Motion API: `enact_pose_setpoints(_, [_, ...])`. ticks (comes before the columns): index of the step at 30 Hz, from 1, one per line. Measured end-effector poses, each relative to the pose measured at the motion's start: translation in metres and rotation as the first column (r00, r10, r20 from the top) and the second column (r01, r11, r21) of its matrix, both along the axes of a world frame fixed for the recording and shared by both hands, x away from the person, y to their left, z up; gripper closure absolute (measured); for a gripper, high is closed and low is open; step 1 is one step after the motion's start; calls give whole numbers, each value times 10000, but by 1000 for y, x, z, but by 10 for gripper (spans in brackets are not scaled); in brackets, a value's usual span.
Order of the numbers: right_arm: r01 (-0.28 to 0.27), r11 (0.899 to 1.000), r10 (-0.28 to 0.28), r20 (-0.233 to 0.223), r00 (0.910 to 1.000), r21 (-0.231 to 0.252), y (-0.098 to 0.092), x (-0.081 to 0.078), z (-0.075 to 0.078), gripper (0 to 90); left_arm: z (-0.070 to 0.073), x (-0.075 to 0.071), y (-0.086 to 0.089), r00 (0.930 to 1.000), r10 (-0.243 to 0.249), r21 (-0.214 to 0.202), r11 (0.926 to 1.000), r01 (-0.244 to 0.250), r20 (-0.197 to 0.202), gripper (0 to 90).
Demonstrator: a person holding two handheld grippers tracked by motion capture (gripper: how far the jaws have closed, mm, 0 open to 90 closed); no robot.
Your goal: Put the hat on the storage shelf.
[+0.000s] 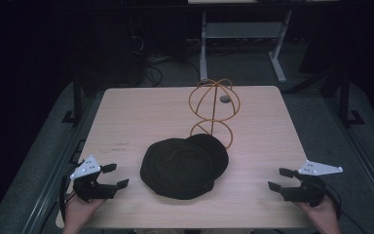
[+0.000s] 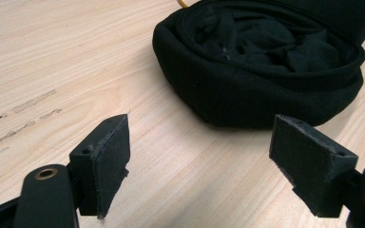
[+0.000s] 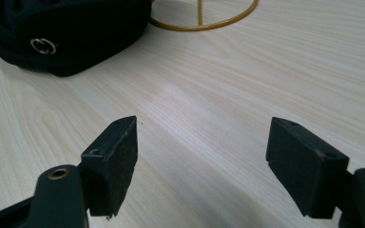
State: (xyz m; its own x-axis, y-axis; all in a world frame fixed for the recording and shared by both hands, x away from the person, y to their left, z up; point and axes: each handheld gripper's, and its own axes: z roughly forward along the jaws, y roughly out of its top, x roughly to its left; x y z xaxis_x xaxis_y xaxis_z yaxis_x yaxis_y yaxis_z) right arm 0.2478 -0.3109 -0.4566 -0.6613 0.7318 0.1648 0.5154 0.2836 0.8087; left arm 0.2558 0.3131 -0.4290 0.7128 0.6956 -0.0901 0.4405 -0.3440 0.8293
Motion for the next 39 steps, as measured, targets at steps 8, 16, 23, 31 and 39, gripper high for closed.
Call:
enact_pose_setpoints(8, [-458, 9989, 458, 127, 9989, 4, 10, -3, 17, 226, -1, 3, 6, 10000, -14, -333, 9994, 13, -44, 202])
enact_pose_setpoints(16, [-1598, 9868, 1601, 77, 9871, -247, 43, -3, 44, 178, -1, 1, 4, 10000, -51, -334, 9994, 49, -62, 196])
enact_pose_setpoints(23, [-2690, 9619, 2712, 487, 9613, -479, 83, 1, 70, 182, -1, 1, 2, 9999, -69, -420, 9991, 65, -95, 196])
enact_pose_setpoints(31, [-3550, 9297, 3599, 367, 9323, -984, 124, 14, 88, 249, -2, 2, 3, 9999, -67, -366, 9993, 63, -119, 196])
enact_pose_setpoints(39, [-4141, 8990, 4205, 168, 9071, -1426, 157, 25, 94, 334, -1, 1, 3, 10000, -25, -320, 9995, 25, -19, 197])
